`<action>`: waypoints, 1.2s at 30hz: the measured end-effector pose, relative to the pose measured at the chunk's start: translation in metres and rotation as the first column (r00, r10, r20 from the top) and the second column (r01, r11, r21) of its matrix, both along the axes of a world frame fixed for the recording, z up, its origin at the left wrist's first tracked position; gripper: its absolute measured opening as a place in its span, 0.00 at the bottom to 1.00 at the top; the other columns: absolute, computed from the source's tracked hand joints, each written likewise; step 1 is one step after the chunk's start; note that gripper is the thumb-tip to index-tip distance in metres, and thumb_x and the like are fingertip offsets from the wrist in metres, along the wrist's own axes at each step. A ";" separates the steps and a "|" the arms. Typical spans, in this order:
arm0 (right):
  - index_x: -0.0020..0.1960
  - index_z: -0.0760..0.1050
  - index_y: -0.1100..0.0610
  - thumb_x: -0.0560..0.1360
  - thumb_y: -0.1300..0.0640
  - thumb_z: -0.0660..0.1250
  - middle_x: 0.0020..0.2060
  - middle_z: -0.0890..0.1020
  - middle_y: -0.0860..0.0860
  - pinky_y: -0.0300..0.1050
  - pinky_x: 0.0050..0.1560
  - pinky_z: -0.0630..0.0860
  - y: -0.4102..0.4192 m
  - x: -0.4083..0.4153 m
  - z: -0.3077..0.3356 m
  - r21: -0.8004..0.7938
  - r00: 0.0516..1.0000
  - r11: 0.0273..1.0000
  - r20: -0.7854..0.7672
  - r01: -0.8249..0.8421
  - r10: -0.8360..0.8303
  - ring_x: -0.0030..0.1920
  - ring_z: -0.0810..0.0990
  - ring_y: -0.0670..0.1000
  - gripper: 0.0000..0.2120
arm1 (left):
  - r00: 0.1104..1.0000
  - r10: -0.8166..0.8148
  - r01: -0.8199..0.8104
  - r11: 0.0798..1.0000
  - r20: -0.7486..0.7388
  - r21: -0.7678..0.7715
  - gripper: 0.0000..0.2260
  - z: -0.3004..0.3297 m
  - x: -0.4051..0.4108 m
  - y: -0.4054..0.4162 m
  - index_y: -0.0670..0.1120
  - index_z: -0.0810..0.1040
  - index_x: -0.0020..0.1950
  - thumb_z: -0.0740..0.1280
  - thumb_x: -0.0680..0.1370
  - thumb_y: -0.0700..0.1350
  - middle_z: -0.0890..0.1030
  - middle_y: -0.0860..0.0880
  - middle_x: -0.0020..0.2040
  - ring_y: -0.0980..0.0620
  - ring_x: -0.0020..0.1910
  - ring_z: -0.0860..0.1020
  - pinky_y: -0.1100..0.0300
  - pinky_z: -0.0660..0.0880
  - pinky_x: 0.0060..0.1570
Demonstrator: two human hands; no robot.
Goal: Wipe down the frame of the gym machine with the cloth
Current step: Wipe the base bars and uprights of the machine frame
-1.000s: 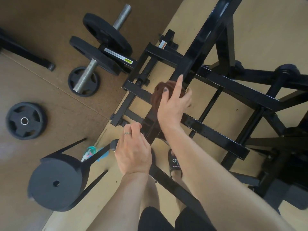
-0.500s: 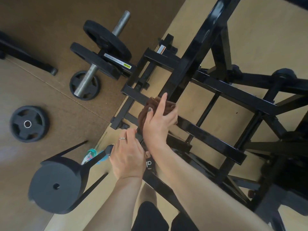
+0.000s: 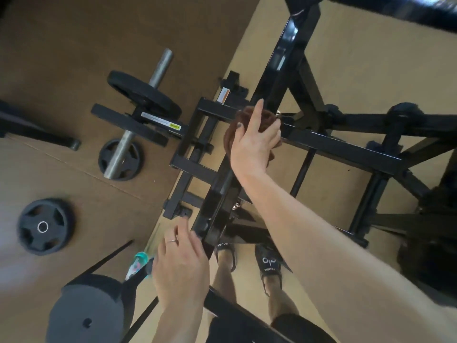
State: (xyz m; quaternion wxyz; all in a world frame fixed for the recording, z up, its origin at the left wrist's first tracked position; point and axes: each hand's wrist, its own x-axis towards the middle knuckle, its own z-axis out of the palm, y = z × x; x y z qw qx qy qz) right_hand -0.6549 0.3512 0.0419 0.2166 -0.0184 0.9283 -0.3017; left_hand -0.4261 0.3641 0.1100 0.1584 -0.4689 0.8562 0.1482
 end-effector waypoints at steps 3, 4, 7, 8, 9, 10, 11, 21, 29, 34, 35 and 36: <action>0.81 0.36 0.38 0.86 0.46 0.57 0.82 0.41 0.56 0.63 0.78 0.55 0.006 0.035 -0.004 -0.023 1.000 1.000 -0.013 0.003 -0.004 0.82 0.43 0.61 0.35 | 0.994 0.092 -0.090 0.995 -0.066 0.030 0.25 0.002 -0.048 -0.024 0.44 0.64 0.75 0.46 0.84 0.56 0.73 0.40 0.70 0.40 0.63 0.78 0.44 0.77 0.60; 0.81 0.36 0.38 0.85 0.46 0.57 0.81 0.41 0.55 0.63 0.78 0.56 0.006 0.038 -0.005 -0.030 1.000 1.000 -0.009 0.004 -0.004 0.82 0.43 0.61 0.35 | 0.986 0.106 -0.104 0.994 -0.129 0.025 0.23 -0.004 -0.072 -0.035 0.44 0.63 0.75 0.48 0.85 0.55 0.73 0.41 0.70 0.41 0.63 0.77 0.44 0.76 0.61; 0.81 0.35 0.38 0.85 0.46 0.57 0.81 0.41 0.55 0.65 0.77 0.56 0.004 0.018 -0.008 -0.078 1.000 0.997 0.030 0.011 -0.009 0.81 0.44 0.61 0.35 | 0.959 0.059 -0.042 0.997 -0.279 0.067 0.20 -0.028 -0.147 -0.059 0.45 0.65 0.74 0.52 0.85 0.53 0.75 0.43 0.68 0.43 0.63 0.77 0.43 0.76 0.62; 0.81 0.36 0.38 0.86 0.47 0.56 0.80 0.42 0.56 0.66 0.77 0.57 0.002 0.001 -0.010 -0.083 1.000 0.996 0.012 0.022 -0.021 0.81 0.45 0.61 0.34 | 0.951 0.069 -0.038 0.993 -0.301 0.109 0.20 -0.036 -0.170 -0.062 0.45 0.66 0.74 0.52 0.86 0.53 0.75 0.43 0.68 0.43 0.63 0.77 0.45 0.76 0.61; 0.82 0.37 0.39 0.86 0.47 0.56 0.80 0.44 0.57 0.66 0.78 0.58 0.000 -0.020 -0.012 -0.081 0.999 0.996 -0.018 0.036 -0.038 0.80 0.47 0.62 0.34 | 0.945 0.098 -0.053 0.987 -0.312 0.151 0.20 -0.045 -0.189 -0.062 0.45 0.67 0.73 0.52 0.86 0.54 0.75 0.43 0.68 0.43 0.63 0.77 0.47 0.75 0.59; 0.82 0.38 0.40 0.86 0.46 0.56 0.80 0.46 0.59 0.67 0.77 0.59 -0.004 -0.046 -0.015 -0.075 0.998 0.996 -0.048 0.046 -0.050 0.79 0.49 0.62 0.33 | 0.939 0.136 -0.079 0.979 -0.316 0.187 0.20 -0.053 -0.206 -0.059 0.45 0.68 0.72 0.51 0.86 0.54 0.75 0.43 0.68 0.42 0.62 0.77 0.50 0.75 0.57; 0.82 0.39 0.41 0.85 0.46 0.55 0.79 0.48 0.60 0.67 0.76 0.60 -0.007 -0.073 -0.017 -0.064 0.996 0.997 -0.070 0.053 -0.058 0.78 0.51 0.63 0.33 | 0.934 0.162 -0.096 0.972 -0.318 0.214 0.20 -0.059 -0.220 -0.054 0.45 0.68 0.71 0.50 0.86 0.55 0.75 0.43 0.67 0.42 0.61 0.78 0.49 0.75 0.55; 0.83 0.41 0.43 0.86 0.46 0.54 0.81 0.49 0.61 0.62 0.77 0.63 -0.022 -0.142 -0.024 -0.011 0.972 0.991 -0.194 0.132 -0.131 0.81 0.50 0.62 0.31 | 0.924 0.137 -0.054 0.971 -0.358 0.231 0.20 -0.069 -0.238 -0.044 0.49 0.73 0.61 0.45 0.85 0.55 0.77 0.50 0.56 0.50 0.48 0.77 0.56 0.70 0.43; 0.83 0.44 0.45 0.85 0.48 0.57 0.80 0.50 0.61 0.63 0.77 0.64 -0.007 -0.101 -0.021 -0.020 0.977 0.998 -0.206 0.056 -0.059 0.80 0.52 0.61 0.32 | 0.935 0.118 -0.022 0.960 -0.334 0.277 0.21 -0.060 -0.240 -0.043 0.47 0.73 0.61 0.47 0.82 0.57 0.76 0.51 0.57 0.52 0.45 0.75 0.56 0.70 0.41; 0.84 0.45 0.47 0.84 0.46 0.58 0.79 0.54 0.61 0.66 0.77 0.61 -0.016 -0.160 -0.023 0.077 0.968 0.995 -0.248 0.066 -0.045 0.80 0.53 0.61 0.33 | 0.938 0.111 -0.028 0.969 -0.328 0.246 0.24 -0.063 -0.241 -0.042 0.47 0.74 0.60 0.43 0.82 0.57 0.76 0.52 0.54 0.54 0.44 0.73 0.64 0.63 0.35; 0.84 0.45 0.48 0.84 0.45 0.58 0.80 0.55 0.61 0.66 0.77 0.59 -0.018 -0.171 -0.023 0.109 0.965 0.991 -0.256 0.078 -0.047 0.81 0.53 0.61 0.34 | 0.939 0.108 -0.026 0.969 -0.326 0.247 0.23 -0.063 -0.241 -0.042 0.47 0.74 0.60 0.43 0.82 0.56 0.76 0.52 0.53 0.55 0.44 0.72 0.63 0.63 0.35; 0.84 0.45 0.48 0.84 0.44 0.57 0.80 0.55 0.60 0.67 0.78 0.58 -0.020 -0.181 -0.023 0.131 0.964 0.988 -0.263 0.086 -0.049 0.81 0.53 0.60 0.34 | 0.940 0.107 -0.024 0.968 -0.323 0.250 0.22 -0.063 -0.240 -0.042 0.48 0.73 0.59 0.43 0.82 0.56 0.76 0.53 0.53 0.55 0.43 0.72 0.61 0.65 0.36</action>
